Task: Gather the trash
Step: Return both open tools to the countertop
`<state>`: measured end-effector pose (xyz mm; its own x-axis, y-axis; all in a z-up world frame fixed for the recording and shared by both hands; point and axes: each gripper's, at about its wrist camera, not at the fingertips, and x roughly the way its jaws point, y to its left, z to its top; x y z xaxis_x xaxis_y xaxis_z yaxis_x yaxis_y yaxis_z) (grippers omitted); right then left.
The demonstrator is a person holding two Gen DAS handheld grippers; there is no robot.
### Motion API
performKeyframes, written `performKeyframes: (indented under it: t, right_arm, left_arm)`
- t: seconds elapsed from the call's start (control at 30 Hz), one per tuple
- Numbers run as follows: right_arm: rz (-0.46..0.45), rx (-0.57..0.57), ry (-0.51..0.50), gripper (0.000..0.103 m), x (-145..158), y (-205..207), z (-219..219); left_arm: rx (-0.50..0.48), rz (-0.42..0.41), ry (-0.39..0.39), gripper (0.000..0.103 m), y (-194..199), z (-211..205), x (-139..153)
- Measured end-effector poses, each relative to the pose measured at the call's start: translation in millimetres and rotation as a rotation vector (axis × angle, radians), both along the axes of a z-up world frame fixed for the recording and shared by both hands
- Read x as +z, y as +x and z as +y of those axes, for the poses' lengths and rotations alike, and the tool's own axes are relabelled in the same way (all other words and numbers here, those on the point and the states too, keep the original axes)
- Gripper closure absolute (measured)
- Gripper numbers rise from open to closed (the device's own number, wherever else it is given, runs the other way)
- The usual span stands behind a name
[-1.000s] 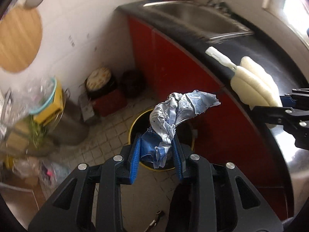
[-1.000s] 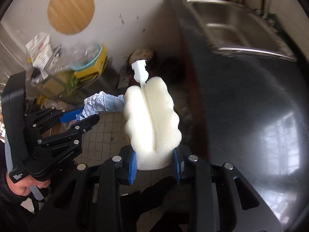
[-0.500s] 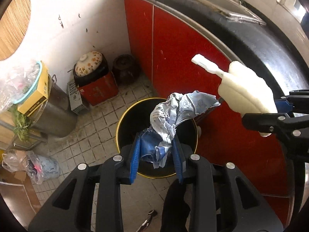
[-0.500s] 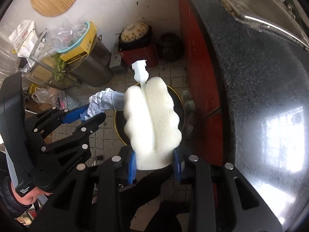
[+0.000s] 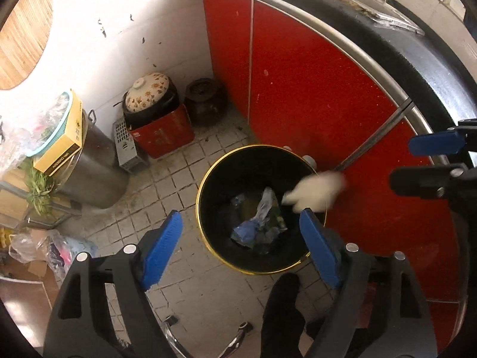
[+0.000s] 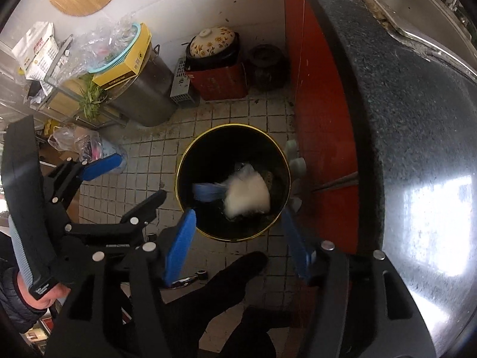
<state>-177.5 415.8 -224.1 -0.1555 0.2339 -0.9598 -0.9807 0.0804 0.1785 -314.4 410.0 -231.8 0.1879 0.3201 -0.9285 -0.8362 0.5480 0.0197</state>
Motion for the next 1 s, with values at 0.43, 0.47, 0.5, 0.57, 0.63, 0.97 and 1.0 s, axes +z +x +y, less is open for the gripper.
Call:
performKeyframes:
  t: [0.43, 0.47, 0.5, 0.57, 0.63, 0.97, 1.0]
  right_arm:
    - [-0.109, -0.329, 0.23, 0.03, 121, 89, -160]
    - [-0.131, -0.382, 0.243, 0.03, 130, 100, -182]
    - [-0.157, -0.456, 0.256, 0.03, 141, 115, -212]
    - [-0.2, -0.591, 0.268, 0.03, 158, 139, -268]
    - [-0.236, -0.7, 0.28, 0.03, 170, 155, -314]
    - [-0.337, -1.177, 0.285, 0.03, 186, 182, -548]
    - [-0.338, -1.209, 0.283, 0.03, 182, 182, -567]
  left_arm:
    - [-0.295, -0.061, 0.118, 0.016, 66, -77, 100]
    - [-0.353, -0.085, 0.115, 0.016, 85, -91, 111]
    - [-0.397, -0.102, 0.109, 0.016, 100, -102, 118]
    - [-0.529, -0.139, 0.095, 0.016, 139, -134, 134]
    - [-0.683, -0.167, 0.104, 0.016, 182, -174, 149]
    - [-1.218, -0.265, 0.074, 0.016, 288, -360, 185]
    - [-1.242, -0.268, 0.068, 0.016, 291, -373, 186]
